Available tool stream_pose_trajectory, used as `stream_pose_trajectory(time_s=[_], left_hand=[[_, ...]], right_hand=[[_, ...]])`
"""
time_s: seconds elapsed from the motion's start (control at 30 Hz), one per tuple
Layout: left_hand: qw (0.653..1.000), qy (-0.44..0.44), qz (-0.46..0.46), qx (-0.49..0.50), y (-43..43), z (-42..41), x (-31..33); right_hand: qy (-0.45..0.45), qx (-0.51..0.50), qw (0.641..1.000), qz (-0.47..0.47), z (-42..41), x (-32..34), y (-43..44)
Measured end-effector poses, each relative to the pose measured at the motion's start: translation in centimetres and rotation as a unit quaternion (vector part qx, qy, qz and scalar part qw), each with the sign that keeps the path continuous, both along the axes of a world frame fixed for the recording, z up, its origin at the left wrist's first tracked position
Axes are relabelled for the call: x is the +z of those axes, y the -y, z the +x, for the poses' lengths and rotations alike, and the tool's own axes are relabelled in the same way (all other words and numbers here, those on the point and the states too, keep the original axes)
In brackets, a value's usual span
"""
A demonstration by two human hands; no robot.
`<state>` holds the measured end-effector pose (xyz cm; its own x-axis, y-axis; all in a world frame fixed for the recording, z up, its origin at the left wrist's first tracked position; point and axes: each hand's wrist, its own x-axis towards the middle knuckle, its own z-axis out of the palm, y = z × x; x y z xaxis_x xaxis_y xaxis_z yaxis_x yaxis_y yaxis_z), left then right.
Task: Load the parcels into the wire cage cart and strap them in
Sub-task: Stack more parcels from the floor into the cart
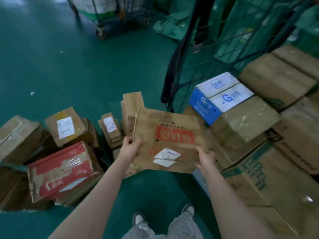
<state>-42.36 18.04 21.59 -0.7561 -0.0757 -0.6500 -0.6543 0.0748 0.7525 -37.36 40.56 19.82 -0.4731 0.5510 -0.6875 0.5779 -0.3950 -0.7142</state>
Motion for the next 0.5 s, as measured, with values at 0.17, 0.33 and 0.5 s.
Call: stream_pose_trajectory(time_s=[0.17, 0.33, 0.5], left_hand=[[0.997, 0.007, 0.011, -0.080, -5.0, 2.4, 1.1], [0.983, 0.028, 0.020, -0.178, -10.3, 4.1, 1.4], [0.961, 0.049, 0.025, -0.270, -15.5, 7.1, 1.8]], right_hand=[[0.030, -0.086, 0.995, 0.037, 5.0, 0.9, -4.4], [0.033, -0.172, 0.983, 0.054, 10.0, -1.0, -9.7], [0.026, -0.251, 0.967, 0.037, 14.8, -0.3, -14.1]])
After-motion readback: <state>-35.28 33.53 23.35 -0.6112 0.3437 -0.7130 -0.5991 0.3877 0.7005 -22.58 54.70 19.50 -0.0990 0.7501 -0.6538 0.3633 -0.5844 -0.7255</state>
